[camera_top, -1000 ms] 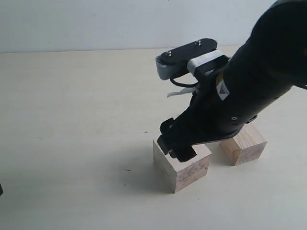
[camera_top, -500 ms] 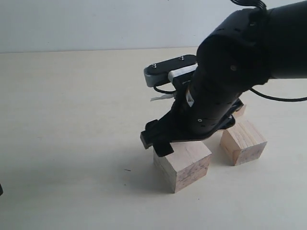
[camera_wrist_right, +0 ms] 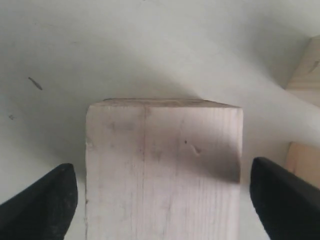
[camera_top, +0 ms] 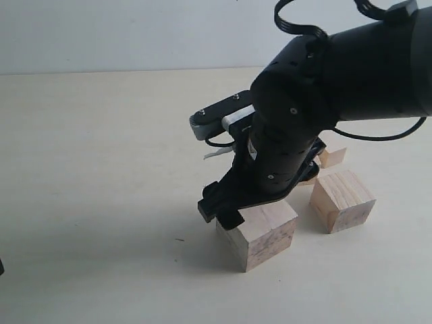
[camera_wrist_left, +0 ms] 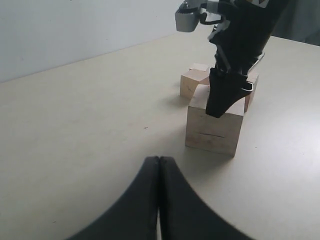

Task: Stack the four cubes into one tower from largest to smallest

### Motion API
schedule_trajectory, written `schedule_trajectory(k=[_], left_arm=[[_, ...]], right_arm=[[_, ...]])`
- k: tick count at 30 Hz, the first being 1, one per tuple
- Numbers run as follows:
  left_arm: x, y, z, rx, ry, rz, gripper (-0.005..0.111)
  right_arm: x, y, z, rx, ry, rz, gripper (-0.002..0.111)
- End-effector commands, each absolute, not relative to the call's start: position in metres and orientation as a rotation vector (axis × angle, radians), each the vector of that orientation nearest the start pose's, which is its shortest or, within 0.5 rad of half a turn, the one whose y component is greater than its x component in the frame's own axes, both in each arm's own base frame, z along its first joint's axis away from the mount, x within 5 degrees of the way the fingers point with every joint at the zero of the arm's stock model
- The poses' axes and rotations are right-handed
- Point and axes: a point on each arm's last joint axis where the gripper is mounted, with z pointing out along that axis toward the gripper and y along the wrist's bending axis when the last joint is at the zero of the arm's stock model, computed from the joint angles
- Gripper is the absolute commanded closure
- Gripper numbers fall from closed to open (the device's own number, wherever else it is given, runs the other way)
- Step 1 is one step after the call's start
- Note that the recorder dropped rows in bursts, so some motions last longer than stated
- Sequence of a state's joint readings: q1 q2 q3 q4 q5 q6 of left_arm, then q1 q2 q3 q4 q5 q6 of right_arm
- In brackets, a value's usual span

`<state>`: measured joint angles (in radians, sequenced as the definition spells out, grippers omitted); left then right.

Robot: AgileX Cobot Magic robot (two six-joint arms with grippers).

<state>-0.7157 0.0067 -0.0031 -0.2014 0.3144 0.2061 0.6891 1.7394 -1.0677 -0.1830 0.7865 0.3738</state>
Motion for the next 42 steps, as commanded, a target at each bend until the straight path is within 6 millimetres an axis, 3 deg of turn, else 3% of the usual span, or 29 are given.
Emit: schedule_trajectory(k=[1, 10, 18, 34, 41, 42], left_arm=[[0.037, -0.040, 0.185, 0.691, 1.689, -0.557, 0.107], [0.037, -0.040, 0.185, 0.691, 1.689, -0.557, 0.107], [0.037, -0.040, 0.185, 0.690, 1.690, -0.558, 0.107], [0.037, -0.040, 0.185, 0.692, 1.689, -0.557, 0.107], [0.037, -0.040, 0.185, 0.690, 1.690, -0.558, 0.107], [0.037, -0.040, 0.185, 0.690, 1.690, -0.558, 0.107]], right_arm=[[0.265, 0.197, 0.179, -0.673, 2.807, -0.091, 0.020], [0.266, 0.201, 0.160, -0.584, 2.887, -0.071, 0.021], [0.269, 0.204, 0.159, -0.219, 2.904, 0.005, 0.048], [0.275, 0.201, 0.161, 0.095, 2.838, -0.013, 0.043], [0.276, 0.201, 0.161, 0.116, 2.836, -0.011, 0.043], [0.275, 0.201, 0.161, 0.117, 2.838, -0.008, 0.037]])
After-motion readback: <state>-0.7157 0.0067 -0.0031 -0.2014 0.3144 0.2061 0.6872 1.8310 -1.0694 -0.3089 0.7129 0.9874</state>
